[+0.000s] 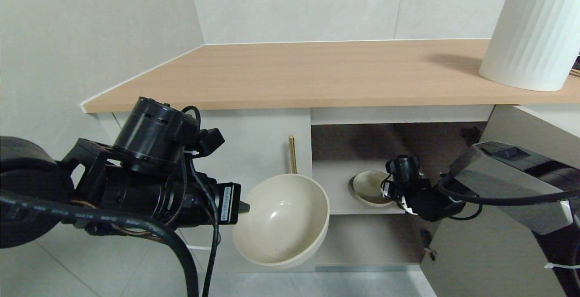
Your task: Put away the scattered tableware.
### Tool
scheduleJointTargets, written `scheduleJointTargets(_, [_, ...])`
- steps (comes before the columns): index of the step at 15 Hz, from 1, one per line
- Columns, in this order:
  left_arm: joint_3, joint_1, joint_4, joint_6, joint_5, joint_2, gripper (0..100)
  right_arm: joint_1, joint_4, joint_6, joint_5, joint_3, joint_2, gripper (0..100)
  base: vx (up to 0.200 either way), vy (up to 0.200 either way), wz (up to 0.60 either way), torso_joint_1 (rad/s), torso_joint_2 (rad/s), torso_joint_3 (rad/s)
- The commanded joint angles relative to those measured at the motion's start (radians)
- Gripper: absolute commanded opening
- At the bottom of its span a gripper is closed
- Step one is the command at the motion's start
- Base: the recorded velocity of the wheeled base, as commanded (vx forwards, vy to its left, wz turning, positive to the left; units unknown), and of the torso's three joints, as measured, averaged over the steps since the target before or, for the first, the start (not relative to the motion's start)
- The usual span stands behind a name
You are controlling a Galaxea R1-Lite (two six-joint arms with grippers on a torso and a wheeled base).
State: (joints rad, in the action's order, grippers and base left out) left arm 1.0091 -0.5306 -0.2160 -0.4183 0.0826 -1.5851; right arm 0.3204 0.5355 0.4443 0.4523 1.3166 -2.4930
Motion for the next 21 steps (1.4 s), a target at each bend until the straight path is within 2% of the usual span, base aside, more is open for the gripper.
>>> scheduleJointTargets(1, [0.0,-0.002,0.0,0.0,-0.001,-0.006,0,0.0,0.001,0.001,0.0,0.007,-0.006,0,0.0,0.0,0.0,0.0,0.0,0.0])
scheduleJointTargets(5, [0.0,-0.002,0.0,0.0,-0.001,-0.009,0,-0.004,0.034,-0.002,0.003,0.007,-0.004,0,0.0,0.0,0.0,0.0,0.0,0.0])
scheduleJointTargets(6, [0.0,-0.002,0.0,0.0,-0.001,-0.009,0,-0.004,0.034,-0.002,0.003,0.007,-0.004,100,0.0,0.0,0.0,0.0,0.0,0.0])
scheduleJointTargets(12, [0.005,-0.002,0.0,-0.005,-0.01,-0.026,0,-0.003,0.077,-0.001,0.005,-0.022,0.048,100,0.0,0.0,0.0,0.0,0.0,0.0])
scheduleJointTargets(14, [0.008,-0.008,0.0,-0.005,-0.069,-0.067,0,0.014,0.055,-0.002,-0.02,-0.106,0.141,100,0.0,0.0,0.0,0.0,0.0,0.0])
scheduleJointTargets(16, [0.011,-0.032,0.0,-0.007,-0.161,-0.116,0,0.052,0.001,-0.006,-0.132,-0.198,0.267,100,0.0,0.0,0.0,0.0,0.0,0.0])
scheduleJointTargets(18, [0.012,-0.078,0.0,-0.022,-0.256,-0.164,0,0.118,-0.109,-0.007,-0.273,-0.278,0.427,100,0.0,0.0,0.0,0.0,0.0,0.0])
scheduleJointTargets(21, [0.014,-0.141,0.0,-0.022,-0.379,-0.214,0,0.227,-0.238,-0.013,-0.431,-0.361,0.625,100,0.0,0.0,0.0,0.0,0.0,0.0])
